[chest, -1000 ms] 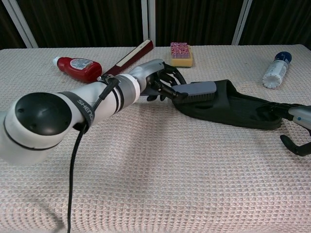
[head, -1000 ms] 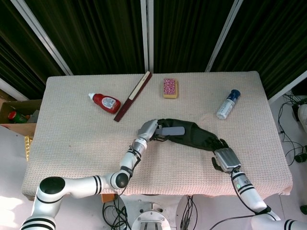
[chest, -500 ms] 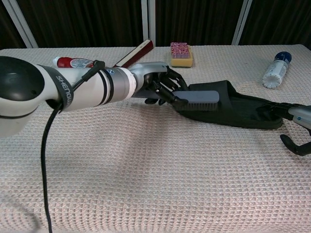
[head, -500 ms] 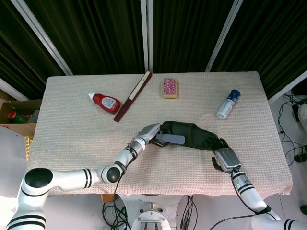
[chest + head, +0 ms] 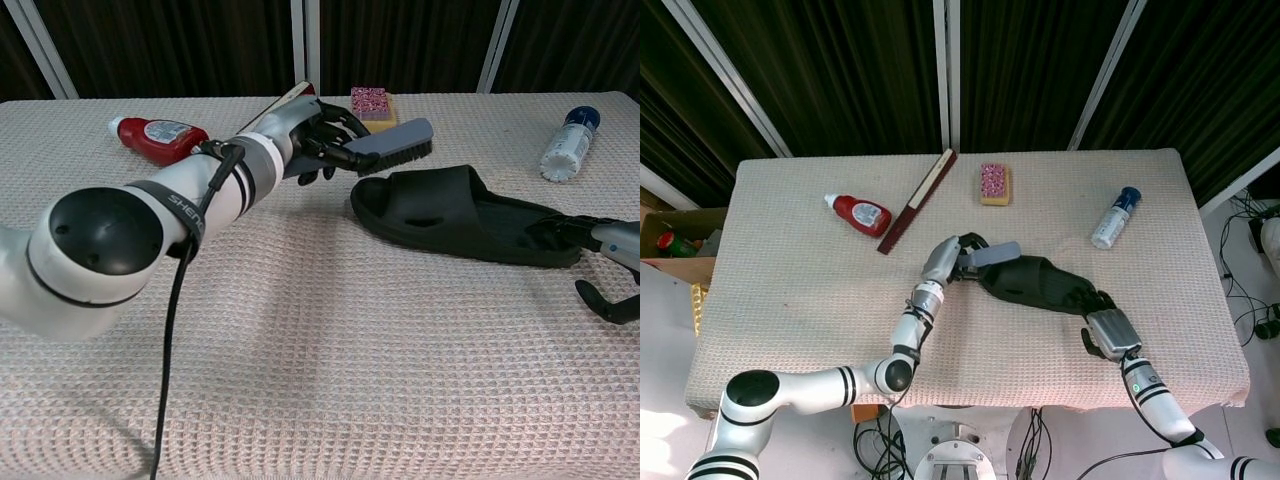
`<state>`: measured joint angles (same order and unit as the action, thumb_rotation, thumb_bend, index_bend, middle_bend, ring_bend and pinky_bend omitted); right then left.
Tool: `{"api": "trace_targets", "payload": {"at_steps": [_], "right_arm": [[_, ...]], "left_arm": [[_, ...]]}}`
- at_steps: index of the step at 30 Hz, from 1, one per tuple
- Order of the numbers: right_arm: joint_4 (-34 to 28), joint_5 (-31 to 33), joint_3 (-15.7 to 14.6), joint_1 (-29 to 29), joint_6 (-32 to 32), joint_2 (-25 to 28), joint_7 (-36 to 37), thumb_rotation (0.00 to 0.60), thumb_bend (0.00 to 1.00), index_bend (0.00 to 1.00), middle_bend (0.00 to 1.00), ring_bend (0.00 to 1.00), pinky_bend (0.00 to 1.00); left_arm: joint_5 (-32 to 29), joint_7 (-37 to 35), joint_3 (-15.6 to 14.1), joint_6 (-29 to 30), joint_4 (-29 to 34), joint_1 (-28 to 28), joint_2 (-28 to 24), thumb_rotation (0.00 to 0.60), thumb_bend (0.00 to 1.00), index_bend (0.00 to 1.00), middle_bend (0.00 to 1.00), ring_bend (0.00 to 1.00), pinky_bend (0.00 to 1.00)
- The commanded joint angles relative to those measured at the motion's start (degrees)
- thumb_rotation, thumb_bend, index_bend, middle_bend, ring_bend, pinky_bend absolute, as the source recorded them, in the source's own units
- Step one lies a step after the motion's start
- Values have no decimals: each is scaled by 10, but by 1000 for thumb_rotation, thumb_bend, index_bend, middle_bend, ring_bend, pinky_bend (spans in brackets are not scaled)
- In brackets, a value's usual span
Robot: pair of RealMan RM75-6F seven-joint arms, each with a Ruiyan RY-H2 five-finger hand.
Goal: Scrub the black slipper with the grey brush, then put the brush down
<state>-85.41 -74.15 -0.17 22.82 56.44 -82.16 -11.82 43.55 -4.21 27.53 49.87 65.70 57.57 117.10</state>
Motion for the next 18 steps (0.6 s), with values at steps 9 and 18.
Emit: {"api": "trace_targets", "payload": {"at_steps": [9,18], "right_arm": [[1,1,-1,-1,0,1,3,600,646,0,29,0,0],[-2,0,0,-1,4,3,1,600,647,0,29,0,0]], "left_arm": [[3,41,-45,-125,50,7,-64,600,432,929,985,1000,1000],[14,25,-84,-282,86,26,-175,600,432,970,1000,1000,1000]]}}
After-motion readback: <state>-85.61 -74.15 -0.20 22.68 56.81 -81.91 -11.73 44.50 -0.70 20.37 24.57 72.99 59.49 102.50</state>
